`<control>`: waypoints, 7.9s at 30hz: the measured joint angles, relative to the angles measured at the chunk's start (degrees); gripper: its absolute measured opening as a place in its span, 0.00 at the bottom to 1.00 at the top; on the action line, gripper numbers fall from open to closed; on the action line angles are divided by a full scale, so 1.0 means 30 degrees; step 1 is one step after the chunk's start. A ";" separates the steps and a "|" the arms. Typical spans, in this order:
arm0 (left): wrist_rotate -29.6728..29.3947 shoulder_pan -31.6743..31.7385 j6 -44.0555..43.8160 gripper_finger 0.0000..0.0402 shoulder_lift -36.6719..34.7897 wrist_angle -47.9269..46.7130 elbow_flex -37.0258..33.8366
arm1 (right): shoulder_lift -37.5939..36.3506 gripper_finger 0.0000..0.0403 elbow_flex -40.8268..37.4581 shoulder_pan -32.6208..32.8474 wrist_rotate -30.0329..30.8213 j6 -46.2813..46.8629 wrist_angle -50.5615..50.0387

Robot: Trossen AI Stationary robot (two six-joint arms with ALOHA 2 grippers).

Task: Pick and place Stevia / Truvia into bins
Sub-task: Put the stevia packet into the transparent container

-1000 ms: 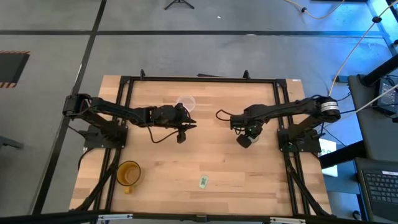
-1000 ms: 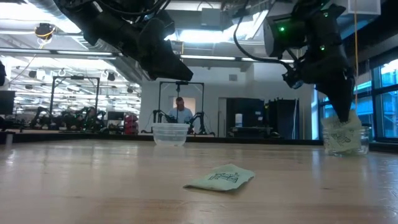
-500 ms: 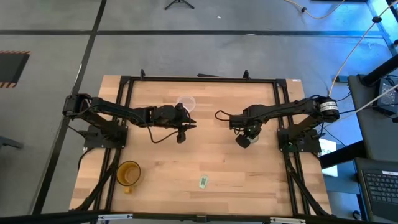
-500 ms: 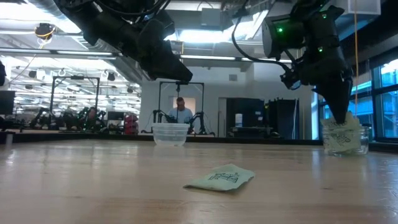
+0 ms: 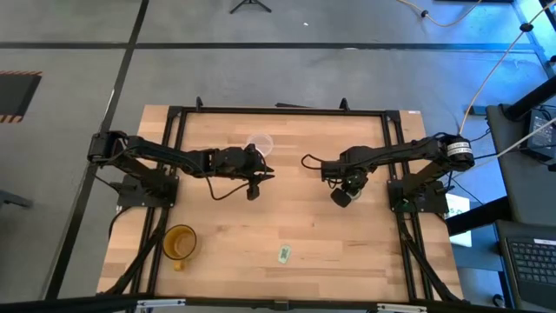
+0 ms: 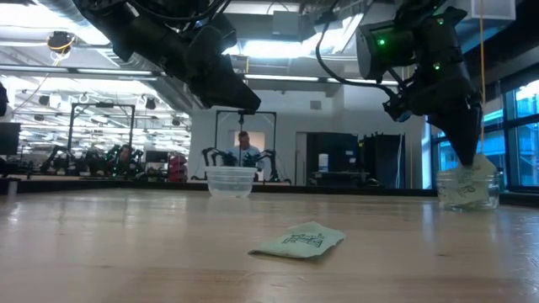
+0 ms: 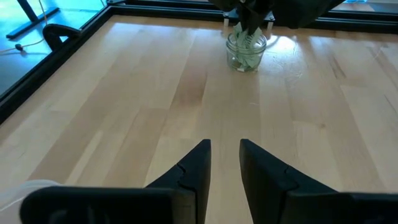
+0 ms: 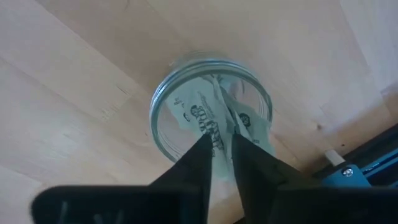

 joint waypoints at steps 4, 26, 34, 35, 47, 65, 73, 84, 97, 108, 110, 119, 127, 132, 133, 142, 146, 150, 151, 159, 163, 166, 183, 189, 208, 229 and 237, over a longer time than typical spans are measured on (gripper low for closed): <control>-0.0001 0.0000 -0.0007 0.20 0.0000 0.0000 0.0000 | -0.0051 0.22 0.0000 0.0000 0.0008 0.0562 -0.0140; 0.1368 -0.0301 0.2801 0.19 0.0000 0.0007 0.0000 | -0.3085 0.24 0.3681 0.0910 0.2663 0.1512 0.0447; 0.4614 -0.1371 0.3016 0.14 0.0000 0.0015 0.0000 | -0.3727 0.24 0.3810 0.2166 0.2690 0.1543 0.5909; 0.4618 -0.1576 0.3016 0.13 0.0000 0.0015 0.0000 | -0.3710 0.24 0.3810 0.2317 0.2688 0.1591 0.6159; 0.3646 -0.5044 0.2184 0.03 0.0519 0.0654 0.0015 | -0.3607 0.24 0.3803 0.4221 0.4422 0.3523 0.6565; 0.0684 -0.9542 0.0528 0.00 0.9324 0.1864 0.6475 | -0.3613 0.24 0.3803 0.8023 0.4401 0.3509 0.6542; 0.0685 -1.0271 -0.0964 0.00 1.1192 -0.0064 0.7388 | -0.3614 0.24 0.3796 0.8566 0.4393 0.3574 0.6521; 0.0497 -1.0404 -0.2365 0.00 1.1723 -0.1080 0.7395 | -0.3262 0.24 0.3774 0.9060 0.4390 0.3869 0.9258; 0.0422 -0.9612 -0.2573 0.00 1.1686 -0.1581 0.7389 | -0.0545 0.24 0.3774 0.9299 0.3051 0.4414 1.0234; 0.0352 -0.9347 -0.1807 0.01 1.1686 -0.1647 0.7388 | 0.2491 0.24 0.3774 0.8554 0.1457 0.8008 1.1715; 0.0335 -0.9347 -0.1814 0.00 1.1686 -0.1658 0.7388 | 0.3023 0.24 0.3774 0.8513 0.1360 0.7930 1.2469; 0.0239 -0.9355 -0.1791 0.00 1.1686 -0.1676 0.7388 | 0.4725 0.24 0.3774 0.8429 0.1367 0.8651 1.3525; 0.0210 -0.9355 -0.1527 0.00 1.1686 -0.1690 0.7388 | 0.6067 0.24 0.3781 0.8429 0.0999 0.8853 1.3535; 0.0206 -0.9355 -0.1508 0.01 1.1686 -0.1690 0.7380 | 0.6058 0.24 0.3781 0.8148 0.0965 0.7556 1.3626; 0.0206 -0.9355 -0.1508 0.01 1.1686 -0.1690 0.7380 | 0.6045 0.25 0.3781 0.8067 0.0955 0.7492 1.3763; 0.0206 -0.9355 -0.1501 0.01 1.1686 -0.1690 0.7373 | 0.5967 0.41 0.3781 0.7606 -0.0058 0.7052 1.4871; 0.0210 -0.9355 -0.1501 0.00 1.1686 -0.1698 0.7373 | 0.5938 0.50 0.3781 0.7602 -0.0069 0.5823 1.4812; 0.0210 -0.9355 -0.1494 0.01 1.1686 -0.1698 0.7373 | 0.5938 0.54 0.3781 0.7731 -0.0363 0.6054 1.4820; 0.0203 -0.9355 -0.1494 0.01 1.1686 -0.1698 0.7373 | 0.5938 0.54 0.3781 0.7777 -0.0364 0.6569 1.4832; 0.0174 -0.9355 -0.1501 0.01 1.1686 -0.1751 0.7373 | 0.5938 0.53 0.3633 0.7265 -0.1407 0.8271 1.5204; 0.0150 -0.9347 -0.1501 0.00 1.1686 -0.1811 0.7366 | 0.5931 0.54 0.2519 0.6826 -0.2610 0.8070 1.7307; 0.0057 -0.9347 -0.1501 0.01 1.1686 -0.1894 0.7366 | 0.5931 0.54 0.1407 0.6642 -0.3425 0.8623 1.9740; -0.0324 -0.9039 -0.1044 0.01 1.1693 -0.1902 0.7359 | 0.5931 0.54 -0.1523 0.6562 -0.3675 1.0974 2.4570; -0.0322 -0.8662 -0.0694 0.00 1.1701 -0.1880 0.7359 | 0.5931 0.54 -0.1526 0.6550 -0.3563 1.0040 2.4580; 0.0385 -0.8267 0.0860 0.00 1.1708 -0.1661 0.7359 | 0.5931 0.54 -0.1545 0.5457 -0.3513 0.9400 2.4720; 0.0392 -0.7934 0.1311 0.00 1.1708 -0.1668 0.7351 | 0.5938 0.50 -0.1574 0.5459 -0.4538 0.9905 2.5387; 0.0370 -0.7934 0.1319 0.00 1.1708 -0.1668 0.7359 | 0.5938 0.34 -0.1552 0.5456 -0.4085 0.8862 2.5294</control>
